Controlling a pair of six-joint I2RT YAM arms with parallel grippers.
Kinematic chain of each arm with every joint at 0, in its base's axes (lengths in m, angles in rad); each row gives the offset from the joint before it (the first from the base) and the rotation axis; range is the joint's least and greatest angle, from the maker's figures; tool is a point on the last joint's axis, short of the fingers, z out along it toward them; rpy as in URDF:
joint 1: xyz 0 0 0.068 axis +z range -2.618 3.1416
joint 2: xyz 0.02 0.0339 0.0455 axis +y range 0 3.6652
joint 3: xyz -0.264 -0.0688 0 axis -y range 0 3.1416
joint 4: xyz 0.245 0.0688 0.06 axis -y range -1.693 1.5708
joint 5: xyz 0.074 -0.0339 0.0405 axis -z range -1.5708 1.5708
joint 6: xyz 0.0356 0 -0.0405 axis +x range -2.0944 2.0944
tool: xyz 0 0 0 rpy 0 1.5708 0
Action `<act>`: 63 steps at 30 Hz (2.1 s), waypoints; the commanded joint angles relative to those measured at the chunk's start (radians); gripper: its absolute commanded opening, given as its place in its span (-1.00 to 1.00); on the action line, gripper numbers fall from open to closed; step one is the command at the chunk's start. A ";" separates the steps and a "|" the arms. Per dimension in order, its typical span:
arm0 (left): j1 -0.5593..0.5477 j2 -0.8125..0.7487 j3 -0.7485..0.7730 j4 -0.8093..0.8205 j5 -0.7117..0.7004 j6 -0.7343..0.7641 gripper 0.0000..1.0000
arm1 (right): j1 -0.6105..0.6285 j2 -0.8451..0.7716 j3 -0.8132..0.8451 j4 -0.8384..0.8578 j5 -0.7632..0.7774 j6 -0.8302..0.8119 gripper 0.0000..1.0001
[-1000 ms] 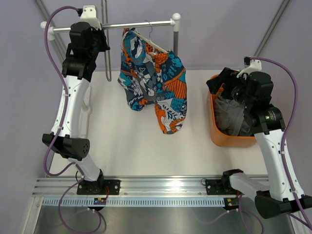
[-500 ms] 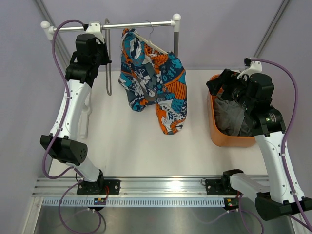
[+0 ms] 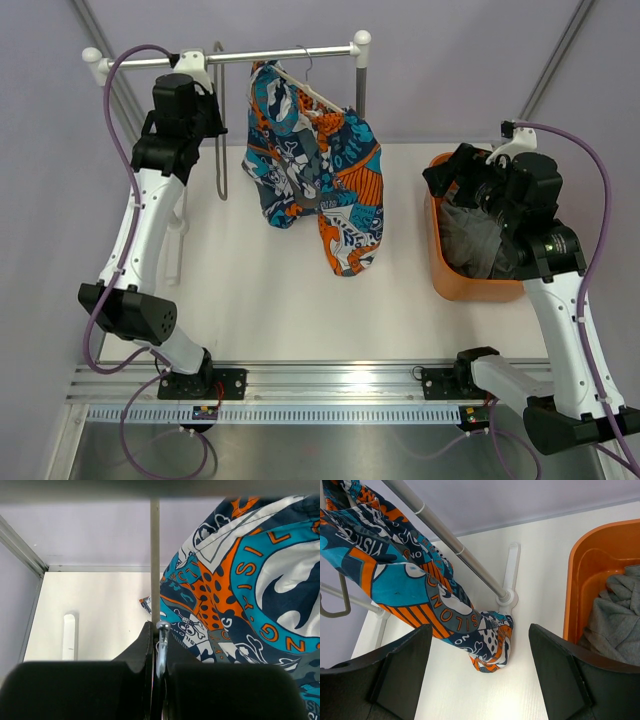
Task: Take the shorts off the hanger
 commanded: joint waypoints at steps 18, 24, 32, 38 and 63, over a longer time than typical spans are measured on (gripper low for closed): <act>0.004 -0.373 -0.263 -0.184 0.348 0.009 -1.00 | -0.002 -0.036 -0.014 0.043 -0.039 -0.017 0.75; -0.003 -0.514 -0.446 -0.192 0.545 0.012 -1.00 | -0.002 -0.047 -0.002 0.041 -0.096 -0.028 0.76; -0.005 -0.651 -0.550 -0.182 0.838 0.012 -1.00 | -0.002 -0.054 -0.003 0.082 -0.245 -0.023 0.76; -0.029 -0.717 -0.603 -0.120 1.059 0.034 -1.00 | -0.002 -0.045 0.001 0.104 -0.362 -0.029 0.77; -0.131 -0.723 -0.669 0.042 1.243 -0.025 -1.00 | 0.222 -0.028 -0.089 0.375 -0.621 -0.066 0.84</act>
